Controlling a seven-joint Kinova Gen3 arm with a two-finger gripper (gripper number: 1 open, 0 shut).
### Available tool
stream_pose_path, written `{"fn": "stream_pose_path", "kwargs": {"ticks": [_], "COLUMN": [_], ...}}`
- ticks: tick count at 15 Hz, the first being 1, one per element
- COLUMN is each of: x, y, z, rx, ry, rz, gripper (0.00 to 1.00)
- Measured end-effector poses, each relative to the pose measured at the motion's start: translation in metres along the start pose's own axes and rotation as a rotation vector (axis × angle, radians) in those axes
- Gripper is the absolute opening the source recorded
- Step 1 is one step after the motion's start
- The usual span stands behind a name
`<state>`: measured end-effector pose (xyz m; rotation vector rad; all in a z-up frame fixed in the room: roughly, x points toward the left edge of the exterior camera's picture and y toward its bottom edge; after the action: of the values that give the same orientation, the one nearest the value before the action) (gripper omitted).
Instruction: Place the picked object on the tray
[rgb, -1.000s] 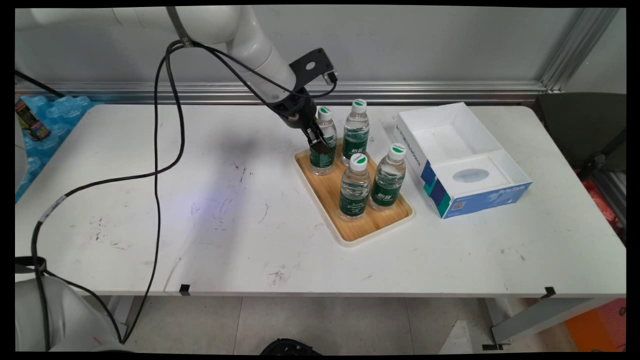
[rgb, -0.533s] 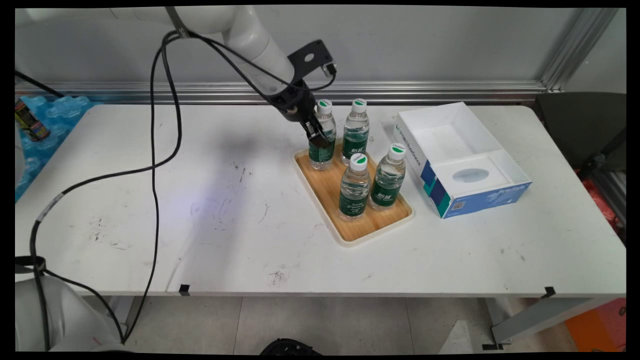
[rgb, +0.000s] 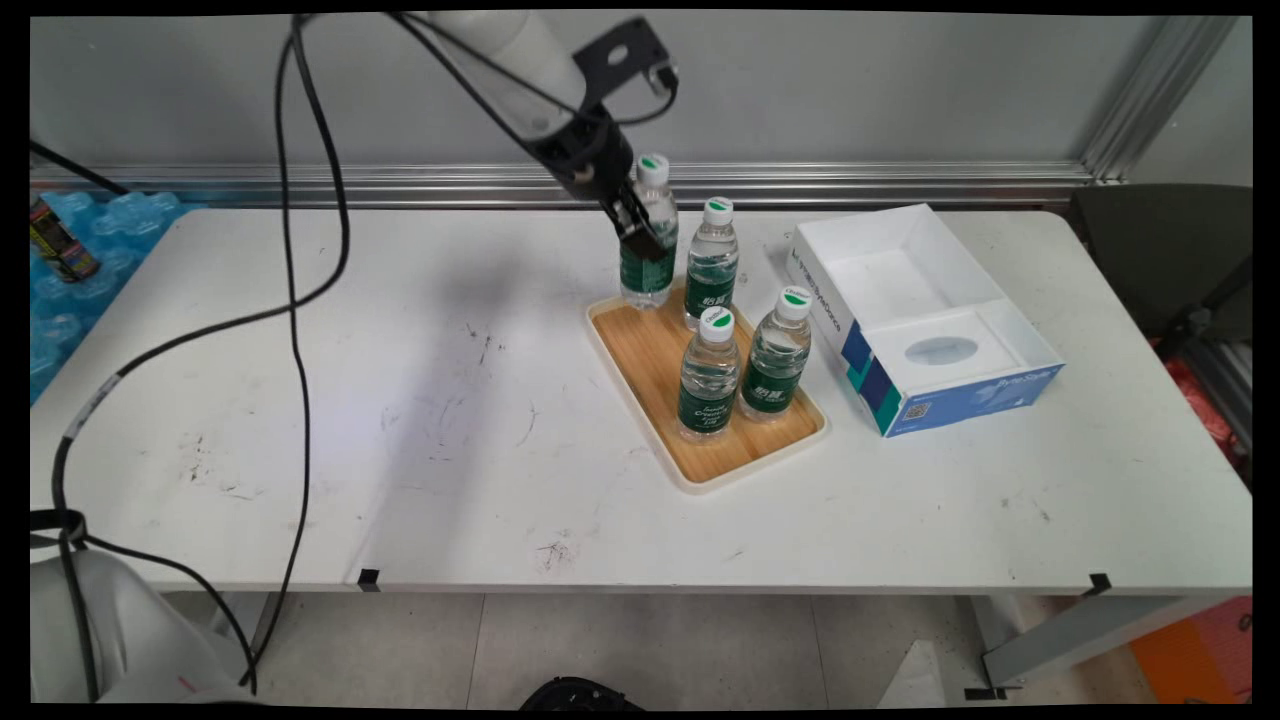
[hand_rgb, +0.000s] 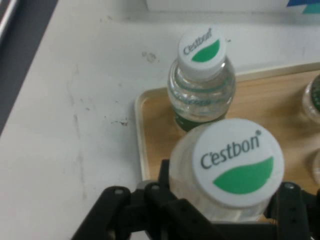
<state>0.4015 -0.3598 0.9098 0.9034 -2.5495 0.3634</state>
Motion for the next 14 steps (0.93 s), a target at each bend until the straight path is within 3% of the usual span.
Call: {"fn": "stream_pose_path", "kwargs": {"ticks": [8, 14], "x": [0.041, 0.094], "y": [0.011, 0.020], "z": [-0.073, -0.100], "rx": [-0.008, -0.028], "ry": [0.004, 0.076], "rz": [-0.002, -0.016], "gripper": [0.00, 0.00]}}
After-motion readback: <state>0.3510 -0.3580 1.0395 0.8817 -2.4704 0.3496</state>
